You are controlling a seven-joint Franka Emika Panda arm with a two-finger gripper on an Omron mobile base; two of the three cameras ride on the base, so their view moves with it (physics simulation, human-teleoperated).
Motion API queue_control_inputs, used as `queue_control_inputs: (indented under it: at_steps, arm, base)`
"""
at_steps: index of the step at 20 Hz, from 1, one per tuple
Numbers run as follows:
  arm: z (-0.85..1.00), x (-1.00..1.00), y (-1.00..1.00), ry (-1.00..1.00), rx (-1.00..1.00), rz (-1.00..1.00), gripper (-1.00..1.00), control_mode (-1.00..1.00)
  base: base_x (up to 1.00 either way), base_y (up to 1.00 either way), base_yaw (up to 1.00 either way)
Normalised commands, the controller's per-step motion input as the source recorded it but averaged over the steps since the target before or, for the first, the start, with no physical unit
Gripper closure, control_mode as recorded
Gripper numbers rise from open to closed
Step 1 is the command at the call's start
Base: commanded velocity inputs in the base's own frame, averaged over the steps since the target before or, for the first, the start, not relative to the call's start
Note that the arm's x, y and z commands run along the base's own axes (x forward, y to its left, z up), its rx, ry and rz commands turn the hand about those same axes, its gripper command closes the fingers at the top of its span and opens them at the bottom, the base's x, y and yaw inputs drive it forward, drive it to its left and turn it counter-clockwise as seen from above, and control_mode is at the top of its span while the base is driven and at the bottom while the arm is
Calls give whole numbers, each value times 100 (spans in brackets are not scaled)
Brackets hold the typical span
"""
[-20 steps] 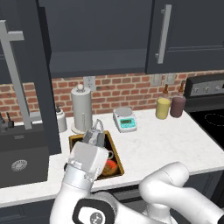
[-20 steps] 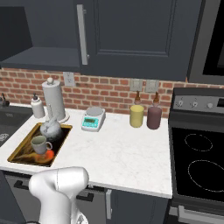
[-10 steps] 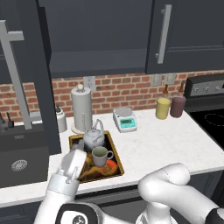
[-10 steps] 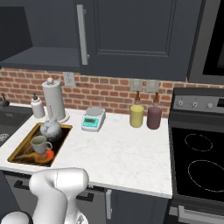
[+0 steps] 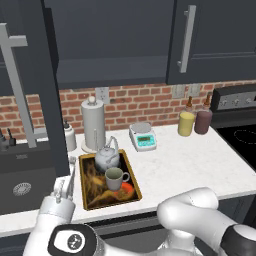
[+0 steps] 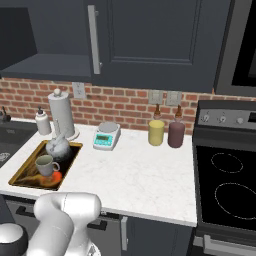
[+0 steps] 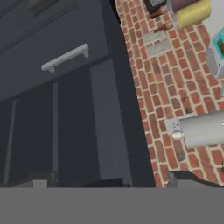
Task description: Pick the kettle from the counter and place it on the tray. Then pick the mug from the cabinet and place it on the tray. Then close the cabinet doors.
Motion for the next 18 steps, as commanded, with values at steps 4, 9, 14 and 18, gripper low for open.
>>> queue_control_inputs:
  at_steps: [4, 9, 14, 18]
  arm:
    - [-26, 30, 39, 14, -13, 0, -100, -100]
    - [-36, 23, 33, 2, -9, 0, -100, -100]
    - [-11, 6, 29, 0, -6, 0, -100, -100]
    - [1, 0, 32, 5, -5, 0, -100, -100]
  base:
    - [0, 0, 0]
    - [0, 0, 0]
    - [0, 0, 0]
    - [0, 0, 0]
